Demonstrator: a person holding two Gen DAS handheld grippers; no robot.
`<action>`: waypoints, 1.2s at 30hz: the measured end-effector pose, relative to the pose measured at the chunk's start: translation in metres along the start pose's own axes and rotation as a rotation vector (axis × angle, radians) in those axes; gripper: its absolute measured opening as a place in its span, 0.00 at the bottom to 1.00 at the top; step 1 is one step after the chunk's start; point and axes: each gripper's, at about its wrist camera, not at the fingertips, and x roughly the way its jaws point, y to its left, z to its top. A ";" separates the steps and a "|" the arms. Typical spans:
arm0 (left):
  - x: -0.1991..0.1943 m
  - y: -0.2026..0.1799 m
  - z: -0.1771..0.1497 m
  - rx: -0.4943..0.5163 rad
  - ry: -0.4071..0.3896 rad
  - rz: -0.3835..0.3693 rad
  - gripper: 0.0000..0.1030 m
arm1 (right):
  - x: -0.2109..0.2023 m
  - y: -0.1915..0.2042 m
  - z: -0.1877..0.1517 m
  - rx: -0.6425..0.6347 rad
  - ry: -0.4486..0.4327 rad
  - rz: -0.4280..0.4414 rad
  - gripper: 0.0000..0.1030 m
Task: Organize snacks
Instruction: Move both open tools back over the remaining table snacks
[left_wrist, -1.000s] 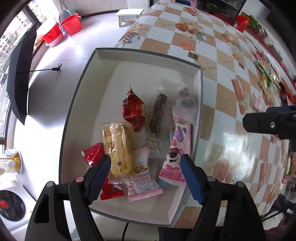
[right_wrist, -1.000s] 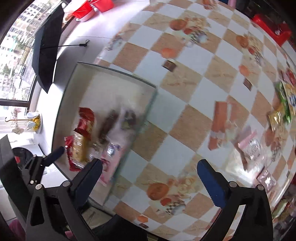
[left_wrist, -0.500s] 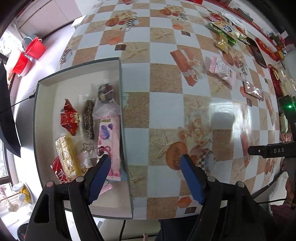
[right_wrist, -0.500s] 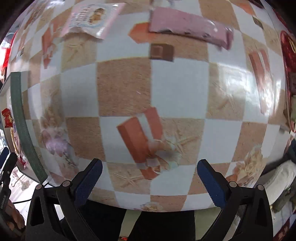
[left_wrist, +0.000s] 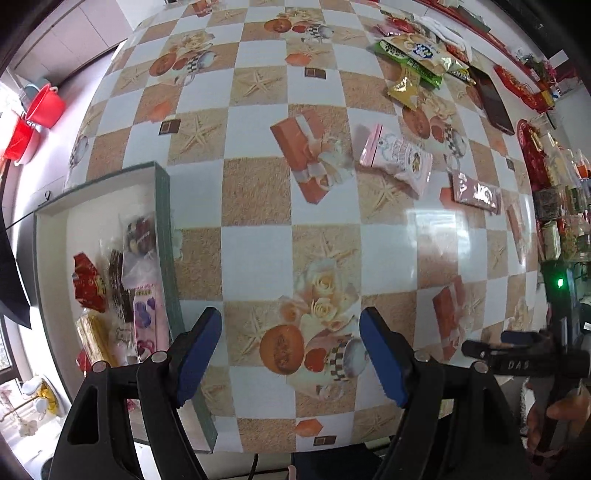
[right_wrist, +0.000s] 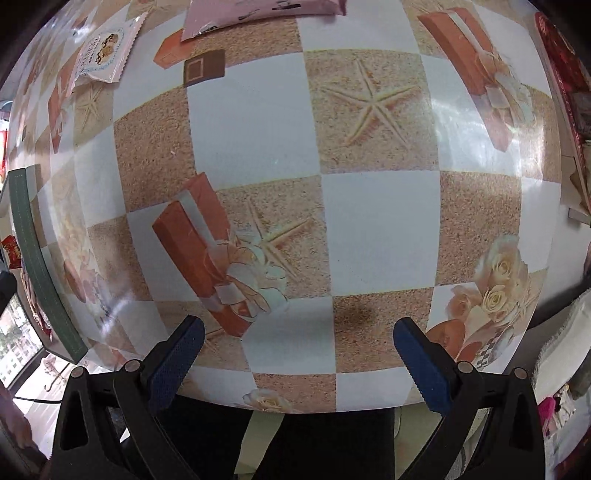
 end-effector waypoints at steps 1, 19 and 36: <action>-0.001 -0.002 0.009 -0.004 -0.005 0.001 0.78 | 0.001 -0.004 -0.003 0.000 0.003 0.003 1.00; 0.058 -0.053 0.122 -0.321 -0.131 0.001 0.78 | -0.053 -0.054 0.003 0.008 -0.181 -0.054 1.00; 0.084 -0.090 0.102 0.052 -0.162 0.239 0.81 | -0.089 -0.037 0.139 0.140 -0.366 -0.081 1.00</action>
